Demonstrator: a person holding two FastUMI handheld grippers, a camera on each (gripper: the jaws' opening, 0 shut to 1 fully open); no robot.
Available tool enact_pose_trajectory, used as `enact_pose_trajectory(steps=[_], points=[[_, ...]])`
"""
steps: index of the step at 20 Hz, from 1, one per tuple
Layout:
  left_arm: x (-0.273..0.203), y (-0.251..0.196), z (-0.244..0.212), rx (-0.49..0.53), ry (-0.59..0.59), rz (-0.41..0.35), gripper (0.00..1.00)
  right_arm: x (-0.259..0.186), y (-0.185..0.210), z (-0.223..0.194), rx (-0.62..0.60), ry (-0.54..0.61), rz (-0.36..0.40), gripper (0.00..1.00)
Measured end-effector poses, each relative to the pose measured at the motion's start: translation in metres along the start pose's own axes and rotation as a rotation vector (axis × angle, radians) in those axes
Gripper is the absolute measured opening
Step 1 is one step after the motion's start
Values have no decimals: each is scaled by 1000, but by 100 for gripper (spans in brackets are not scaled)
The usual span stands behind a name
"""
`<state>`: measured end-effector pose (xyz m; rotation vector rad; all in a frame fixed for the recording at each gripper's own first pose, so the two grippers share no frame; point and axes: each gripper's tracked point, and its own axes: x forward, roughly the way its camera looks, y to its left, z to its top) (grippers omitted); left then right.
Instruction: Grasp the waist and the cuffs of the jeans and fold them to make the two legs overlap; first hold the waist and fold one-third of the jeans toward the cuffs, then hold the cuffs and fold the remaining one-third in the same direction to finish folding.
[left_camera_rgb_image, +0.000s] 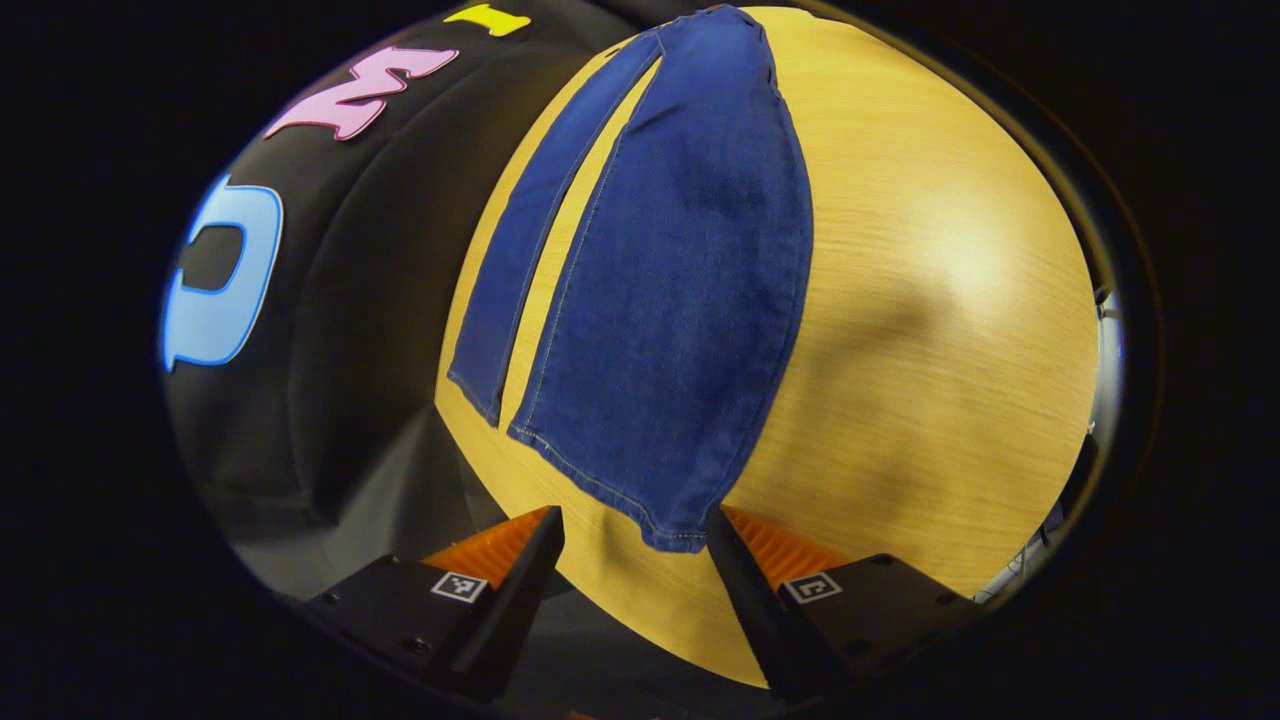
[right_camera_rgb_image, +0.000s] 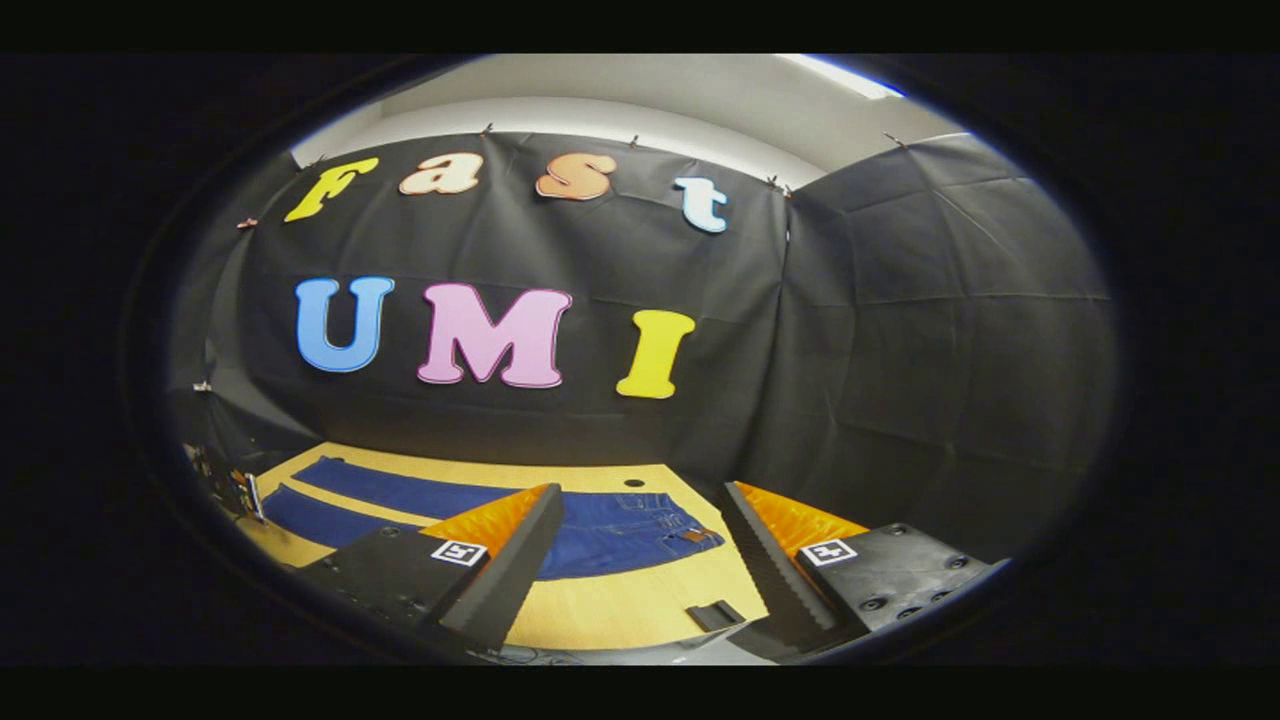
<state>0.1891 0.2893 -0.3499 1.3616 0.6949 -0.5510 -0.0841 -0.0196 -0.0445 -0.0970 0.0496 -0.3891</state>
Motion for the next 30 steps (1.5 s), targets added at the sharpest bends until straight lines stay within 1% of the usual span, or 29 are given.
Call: enact_pose_trajectory(steps=[1,2,3,4,5,7,8,9,10,13,14,15,17,20,22,24,26,27,30], points=[[3,2,4,10,-2,2,90,-1,0,-1,-14,-1,-2,95],[10,4,4,13,2,5,83,-1,1,-4,-26,2,-1,95],[16,6,6,15,8,9,79,-1,4,-7,-37,8,5,95],[20,8,6,10,18,14,68,0,5,-9,-47,14,11,98],[25,7,7,-2,27,8,63,1,5,-12,-61,21,17,97],[31,6,9,-19,43,0,46,7,3,-17,-101,28,22,95],[32,6,10,-21,48,-1,38,11,-1,-19,-124,33,23,97],[35,7,11,-15,53,9,33,17,-4,-23,-147,39,26,95],[33,8,10,-14,55,17,22,25,-9,-27,-175,44,31,95],[36,10,11,-50,64,18,16,58,-20,-39,-272,47,63,97],[34,11,11,-72,74,14,7,72,-26,-42,-305,44,74,97],[35,11,12,-84,77,10,10,87,-33,-47,-337,45,79,98],[33,12,13,-100,96,1,6,118,-46,-60,-413,59,103,97],[35,12,13,-133,104,-21,6,164,-70,-88,-558,99,157,97],[35,12,14,-152,106,-36,6,191,-86,-113,-649,134,201,97],[35,12,15,-147,114,-38,6,214,-100,-147,-776,185,242,97],[35,11,15,-138,128,-39,6,232,-105,-178,-892,241,325,97],[35,11,16,-151,130,-39,6,237,-106,-189,-933,253,367,97],[37,12,16,-193,143,-33,6,260,-108,-220,-1012,275,455,96]])
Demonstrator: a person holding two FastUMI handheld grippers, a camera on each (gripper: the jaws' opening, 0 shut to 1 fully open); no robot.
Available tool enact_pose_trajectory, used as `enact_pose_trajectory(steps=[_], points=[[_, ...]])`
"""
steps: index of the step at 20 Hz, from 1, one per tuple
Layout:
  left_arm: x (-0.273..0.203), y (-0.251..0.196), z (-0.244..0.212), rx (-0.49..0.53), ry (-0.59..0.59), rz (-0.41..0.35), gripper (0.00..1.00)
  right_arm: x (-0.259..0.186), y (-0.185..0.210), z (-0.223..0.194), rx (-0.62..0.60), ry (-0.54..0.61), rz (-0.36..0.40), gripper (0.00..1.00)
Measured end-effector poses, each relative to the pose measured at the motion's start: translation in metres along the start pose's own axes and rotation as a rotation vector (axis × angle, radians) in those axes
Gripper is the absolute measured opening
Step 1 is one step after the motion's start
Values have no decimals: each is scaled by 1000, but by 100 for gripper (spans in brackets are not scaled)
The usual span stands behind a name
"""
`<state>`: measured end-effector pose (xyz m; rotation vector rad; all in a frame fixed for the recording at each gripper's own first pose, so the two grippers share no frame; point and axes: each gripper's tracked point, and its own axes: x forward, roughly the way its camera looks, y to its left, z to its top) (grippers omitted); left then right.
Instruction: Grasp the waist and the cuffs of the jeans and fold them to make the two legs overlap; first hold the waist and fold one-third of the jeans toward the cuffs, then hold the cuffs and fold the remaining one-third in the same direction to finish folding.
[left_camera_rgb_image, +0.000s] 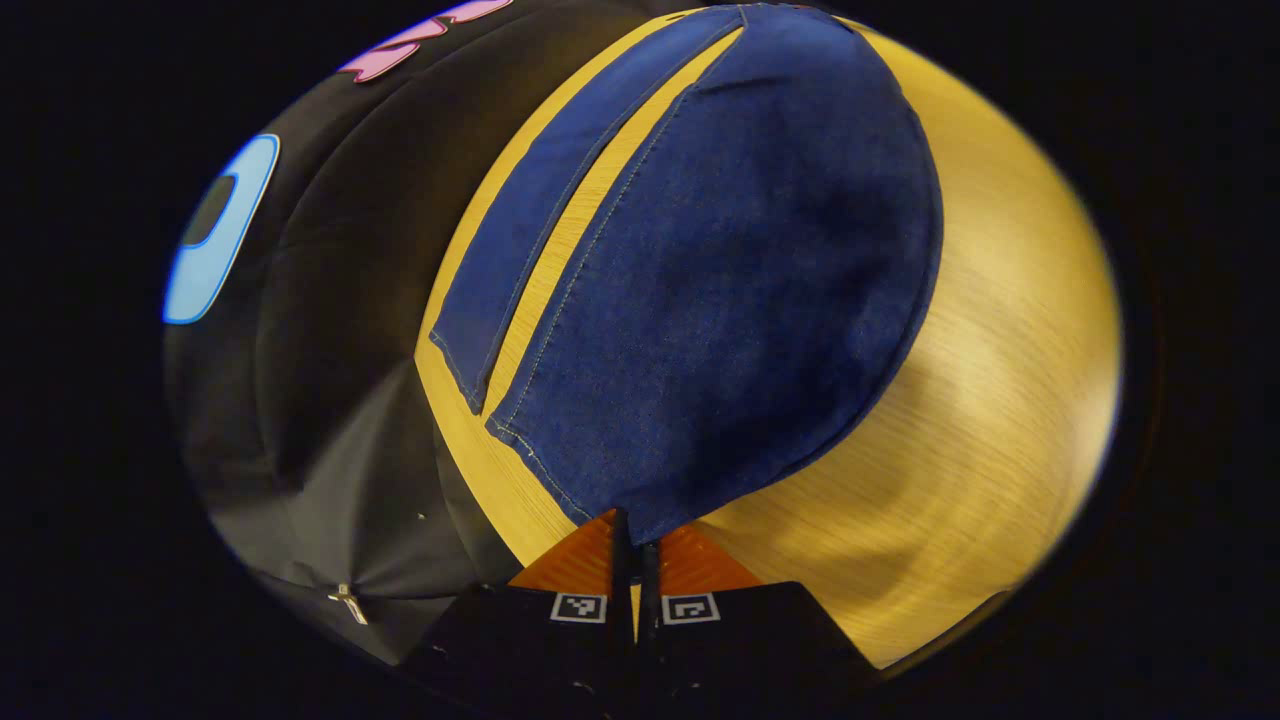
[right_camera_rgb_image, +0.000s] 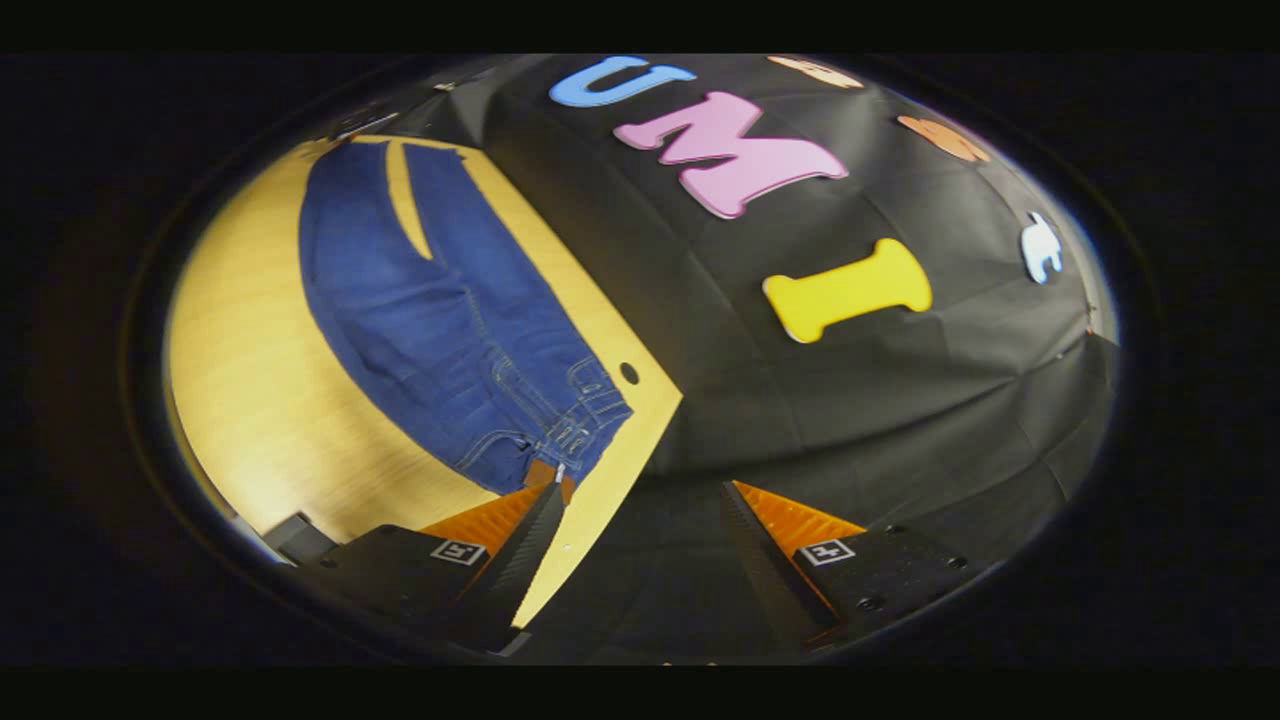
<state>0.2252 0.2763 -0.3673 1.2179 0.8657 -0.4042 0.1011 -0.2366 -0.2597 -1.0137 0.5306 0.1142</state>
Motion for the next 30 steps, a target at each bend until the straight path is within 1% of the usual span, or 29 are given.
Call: enact_pose_trajectory(steps=[2,4,5,6,7,8,9,10,11,12,15,17,18,19,20,21,22,23,24,26,27,28,29,30], points=[[0,0,0,6,9,10,6,23,14,-14,-81,6,60,97],[0,-1,0,9,11,23,6,44,33,-32,-202,21,150,95],[0,-1,1,8,12,28,6,51,43,-42,-250,23,202,97],[0,-1,0,9,14,29,6,57,54,-51,-285,25,247,96],[0,-2,1,7,17,28,6,61,63,-62,-311,27,284,97],[0,-2,0,5,20,27,6,66,67,-69,-330,36,306,96],[0,-2,1,3,23,27,10,71,70,-75,-347,48,313,96],[0,-1,1,0,25,29,6,76,74,-77,-357,56,314,95],[0,-2,1,-1,26,34,6,83,77,-76,-362,52,318,97],[0,-1,1,0,28,41,6,91,80,-73,-372,41,318,97],[0,-2,1,9,34,58,6,117,80,-50,-431,-27,278,95],[0,-2,1,4,34,68,6,130,79,-44,-430,-43,258,94],[1,-1,0,-2,33,76,6,138,79,-46,-416,-40,256,88],[1,-1,1,-6,32,86,6,145,83,-46,-402,-28,269,86],[0,-1,1,-8,30,97,6,148,85,-46,-400,-21,275,80],[1,-1,2,-8,30,108,6,148,89,-47,-405,-10,286,58],[0,-1,1,-7,32,115,6,153,90,-48,-420,-6,281,58],[0,-2,2,-10,36,117,6,152,91,-50,-438,-3,277,33],[0,-2,2,-18,38,116,6,154,92,-49,-448,-8,276,26],[0,-4,3,-40,36,100,6,150,92,-49,-428,-19,292,22],[-2,-6,5,-36,35,92,10,152,93,-53,-408,-20,316,9],[-2,-5,6,-23,36,91,6,148,93,-52,-397,-10,346,7],[-2,-5,6,-11,40,89,6,153,96,-52,-399,-11,371,4],[-2,-3,4,-22,44,83,6,147,94,-50,-413,-11,390,2]])
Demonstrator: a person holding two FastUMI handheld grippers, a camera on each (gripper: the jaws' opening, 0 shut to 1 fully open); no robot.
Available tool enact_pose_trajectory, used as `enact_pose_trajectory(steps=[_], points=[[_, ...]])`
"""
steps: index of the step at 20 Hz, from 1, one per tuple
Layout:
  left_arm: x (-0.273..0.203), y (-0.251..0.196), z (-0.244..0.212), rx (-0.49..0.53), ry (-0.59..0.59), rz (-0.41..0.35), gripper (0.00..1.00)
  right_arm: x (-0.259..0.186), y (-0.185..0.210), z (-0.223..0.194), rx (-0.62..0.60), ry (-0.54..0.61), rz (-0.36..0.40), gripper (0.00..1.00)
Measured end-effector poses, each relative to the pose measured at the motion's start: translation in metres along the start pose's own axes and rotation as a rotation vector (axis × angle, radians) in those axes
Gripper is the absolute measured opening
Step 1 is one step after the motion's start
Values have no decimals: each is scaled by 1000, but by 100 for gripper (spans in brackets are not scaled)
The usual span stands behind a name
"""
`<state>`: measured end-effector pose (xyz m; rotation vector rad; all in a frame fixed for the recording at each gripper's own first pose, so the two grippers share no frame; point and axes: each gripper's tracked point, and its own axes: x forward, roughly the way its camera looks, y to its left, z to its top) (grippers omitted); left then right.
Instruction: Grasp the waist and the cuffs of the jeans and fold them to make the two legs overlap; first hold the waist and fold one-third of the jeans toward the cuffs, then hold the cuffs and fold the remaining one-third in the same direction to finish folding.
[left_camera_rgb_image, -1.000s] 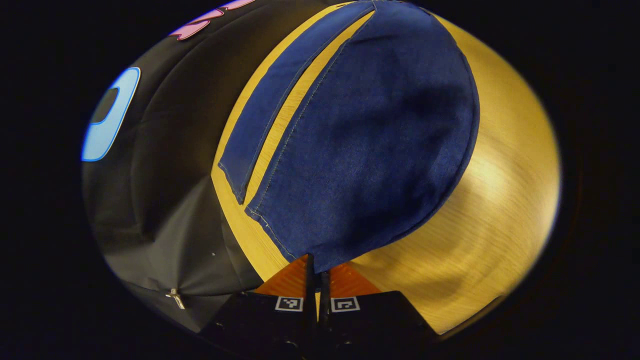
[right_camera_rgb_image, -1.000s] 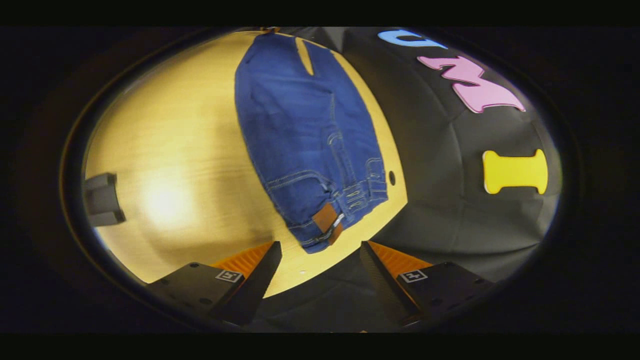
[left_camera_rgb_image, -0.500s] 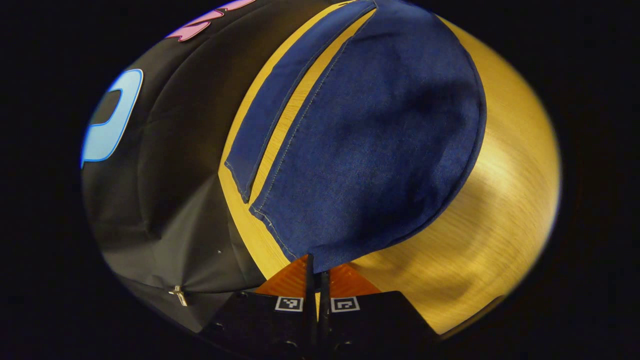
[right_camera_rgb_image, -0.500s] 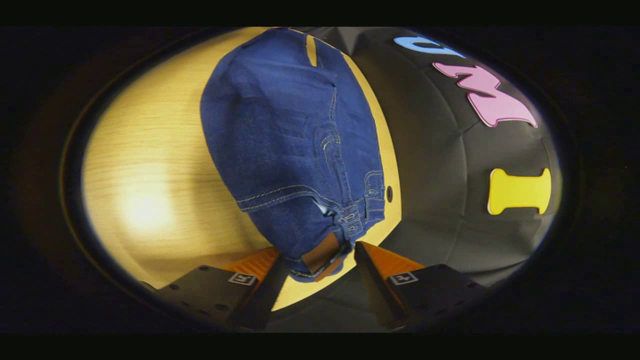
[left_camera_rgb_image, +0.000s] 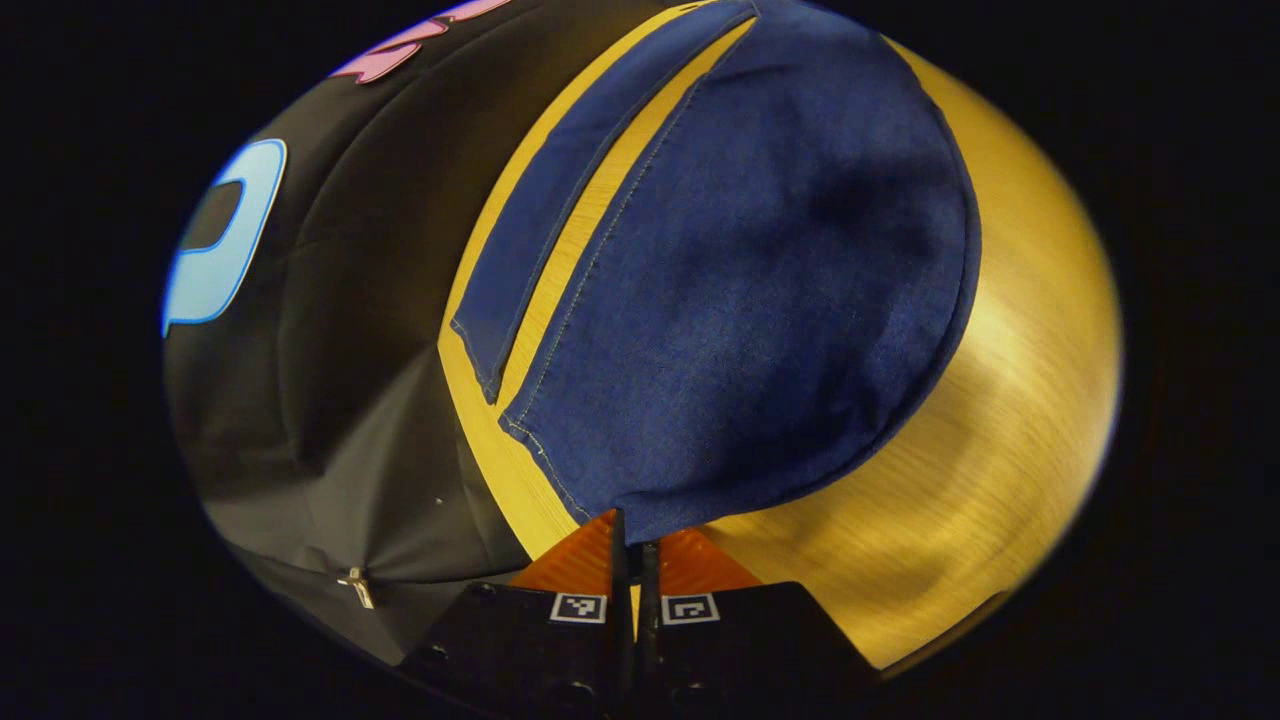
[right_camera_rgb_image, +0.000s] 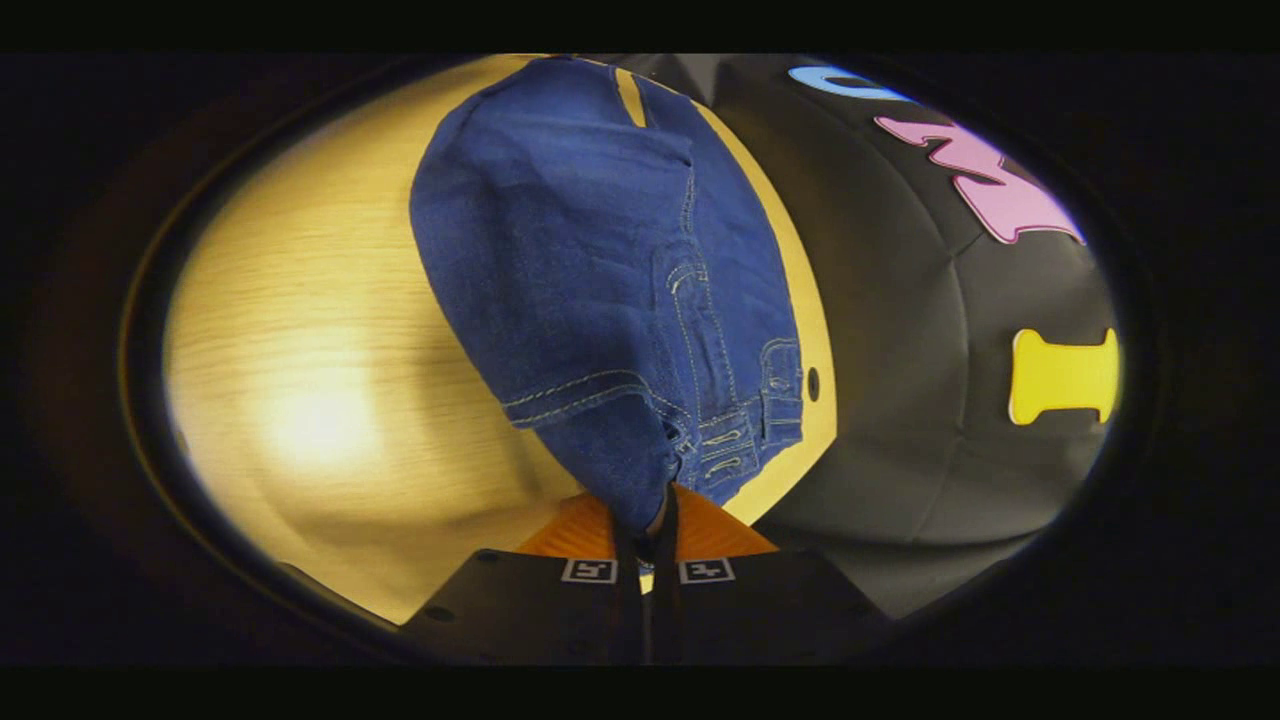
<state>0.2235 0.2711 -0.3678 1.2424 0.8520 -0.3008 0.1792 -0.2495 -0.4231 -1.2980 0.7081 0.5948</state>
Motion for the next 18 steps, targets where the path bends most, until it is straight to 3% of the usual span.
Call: enact_pose_trajectory(steps=[1,3,5,10,11,13,14,16,17,18], points=[[2,0,1,-43,4,-17,6,-2,-2,2,-18,-1,12,2],[3,3,11,-181,0,-56,6,-7,-12,5,34,-5,21,13],[-6,16,21,-317,-5,-81,6,-15,-35,13,129,-29,19,2],[-41,69,58,-675,-33,-175,6,-20,-111,43,279,-88,18,7],[-47,79,69,-752,-42,-220,5,-18,-126,51,332,-99,30,2],[-54,111,92,-908,-65,-295,6,-8,-159,66,472,-121,60,7],[-59,127,104,-981,-76,-325,6,-2,-174,71,559,-124,77,2],[-56,153,118,-1117,-61,-367,10,10,-200,80,772,-123,101,7],[-51,163,123,-1191,-48,-396,6,14,-213,80,874,-116,108,2],[-40,169,129,-1260,-34,-427,6,18,-228,79,984,-100,108,7]])
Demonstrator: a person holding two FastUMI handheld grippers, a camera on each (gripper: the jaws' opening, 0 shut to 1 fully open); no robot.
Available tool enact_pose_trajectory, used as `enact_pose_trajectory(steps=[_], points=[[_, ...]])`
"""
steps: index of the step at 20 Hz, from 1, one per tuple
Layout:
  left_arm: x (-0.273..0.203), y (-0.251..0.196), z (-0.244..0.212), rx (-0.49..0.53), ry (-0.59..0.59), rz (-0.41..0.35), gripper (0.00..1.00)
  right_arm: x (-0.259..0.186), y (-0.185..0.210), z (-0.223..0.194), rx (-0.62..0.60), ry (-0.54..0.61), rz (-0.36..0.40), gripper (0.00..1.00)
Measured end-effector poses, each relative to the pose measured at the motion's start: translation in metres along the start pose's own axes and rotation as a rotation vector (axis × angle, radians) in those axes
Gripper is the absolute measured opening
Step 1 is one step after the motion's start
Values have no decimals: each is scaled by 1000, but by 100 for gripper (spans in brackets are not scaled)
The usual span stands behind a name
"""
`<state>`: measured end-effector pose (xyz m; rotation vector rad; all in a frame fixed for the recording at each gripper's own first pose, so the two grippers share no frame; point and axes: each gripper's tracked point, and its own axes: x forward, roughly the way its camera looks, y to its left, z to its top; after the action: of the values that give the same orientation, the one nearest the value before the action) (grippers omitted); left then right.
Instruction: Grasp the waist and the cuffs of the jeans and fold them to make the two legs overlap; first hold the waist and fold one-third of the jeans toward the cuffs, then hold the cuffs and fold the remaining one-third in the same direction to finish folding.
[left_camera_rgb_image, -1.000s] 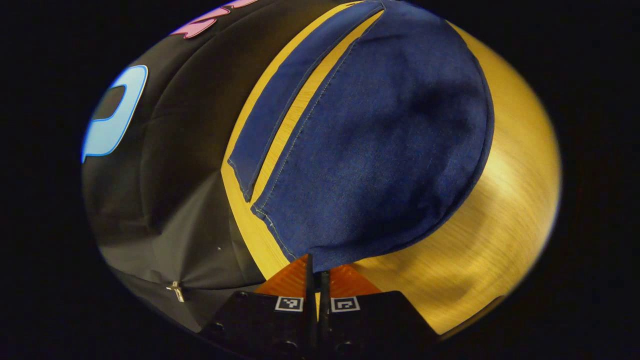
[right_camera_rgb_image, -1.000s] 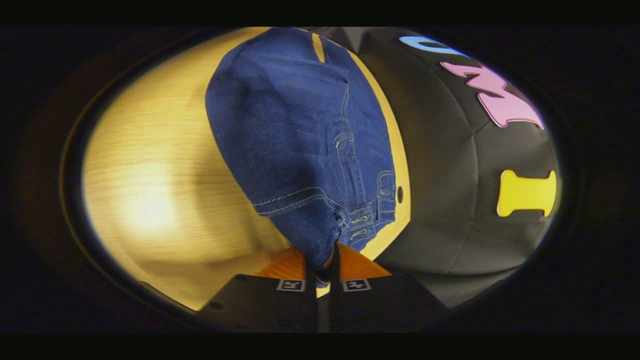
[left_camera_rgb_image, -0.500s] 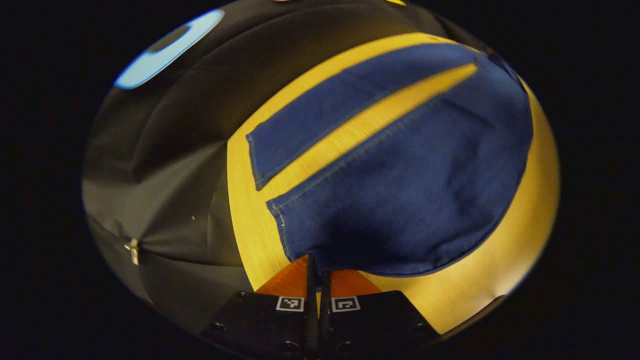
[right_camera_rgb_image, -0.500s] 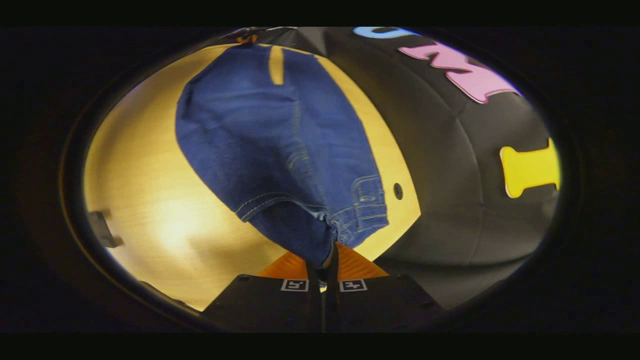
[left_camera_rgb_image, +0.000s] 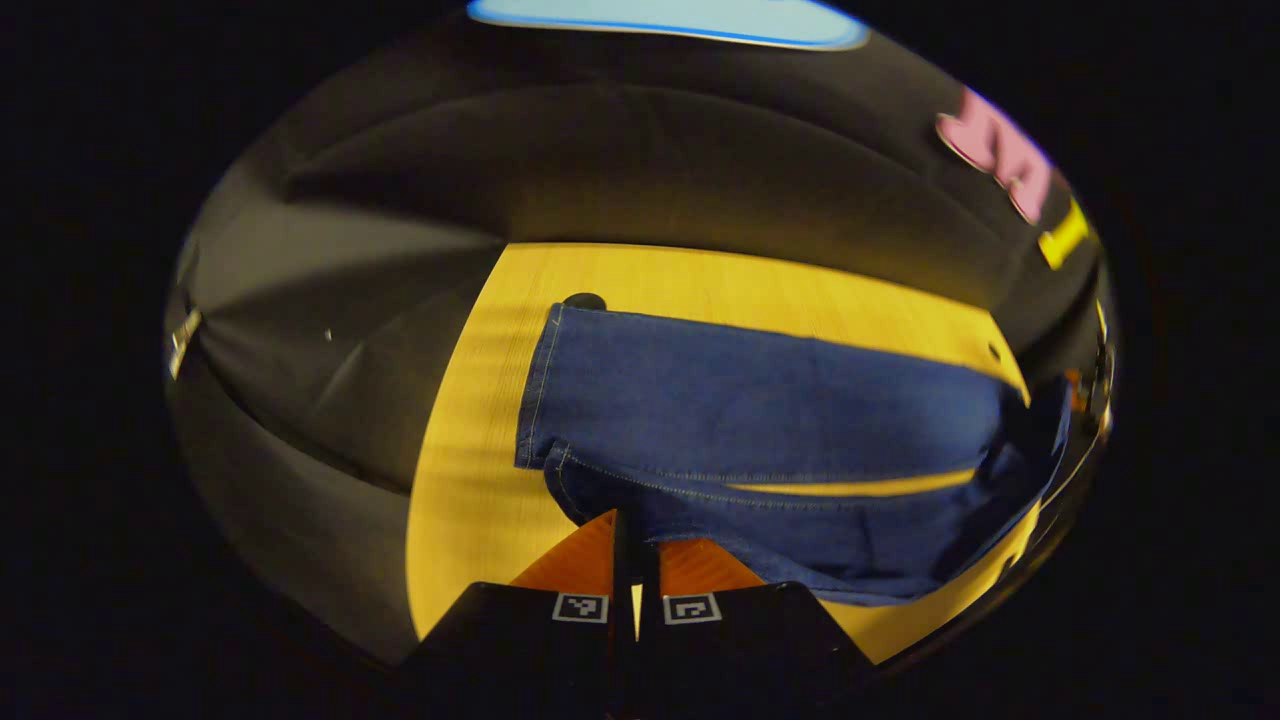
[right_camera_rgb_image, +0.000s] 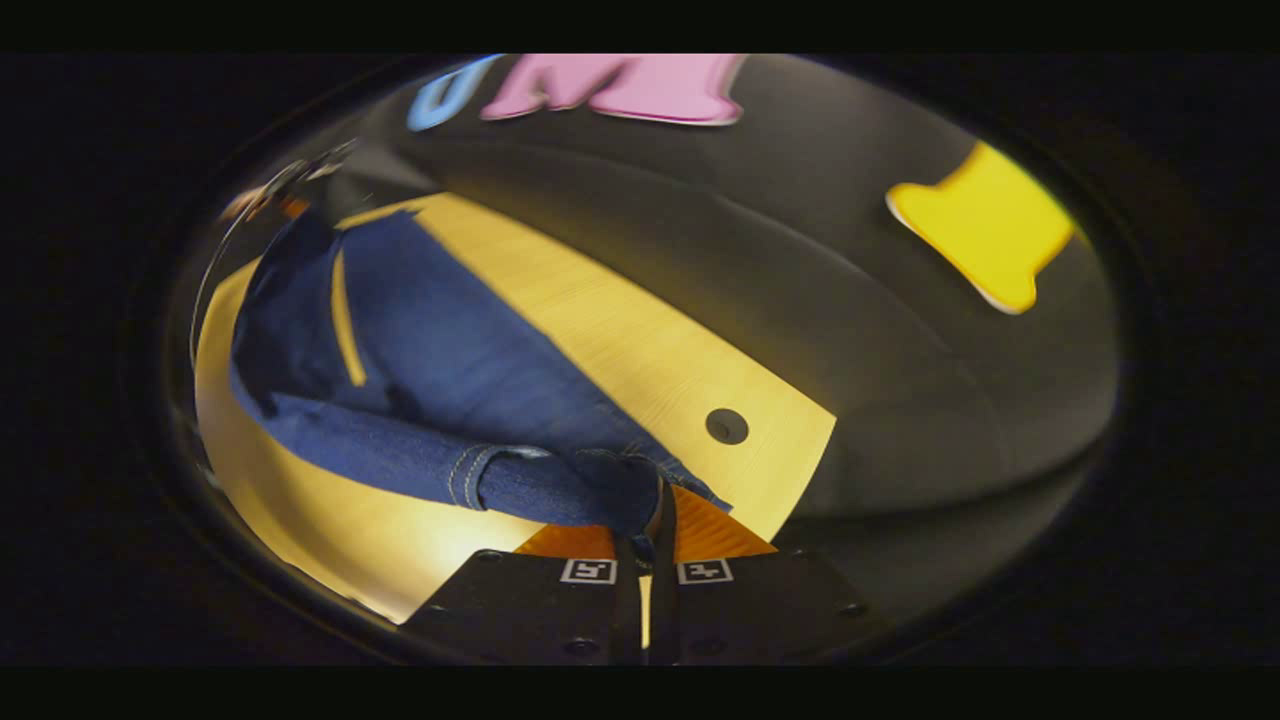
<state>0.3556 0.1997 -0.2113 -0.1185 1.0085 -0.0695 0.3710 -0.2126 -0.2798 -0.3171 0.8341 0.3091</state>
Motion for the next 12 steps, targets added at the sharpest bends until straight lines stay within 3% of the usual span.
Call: enact_pose_trajectory(steps=[1,2,5,6,7,9,10,11,12], points=[[5,0,6,-62,21,-19,6,0,-8,10,80,12,-18,7],[10,7,9,-109,39,-25,6,-6,-12,21,146,28,-32,2],[12,27,17,-226,76,13,6,-12,-24,32,374,88,-32,2],[12,30,18,-256,81,17,6,-19,-24,38,459,94,-28,12],[13,34,21,-281,81,22,7,-18,-23,41,545,101,-21,12],[12,40,21,-308,84,49,11,-18,-23,51,699,115,-11,3],[6,38,19,-314,93,55,18,-26,-21,58,742,112,-4,15],[1,34,21,-321,75,49,25,-30,-23,62,747,101,-19,10],[-6,28,27,-321,40,41,24,-35,-29,65,729,82,-34,26]])
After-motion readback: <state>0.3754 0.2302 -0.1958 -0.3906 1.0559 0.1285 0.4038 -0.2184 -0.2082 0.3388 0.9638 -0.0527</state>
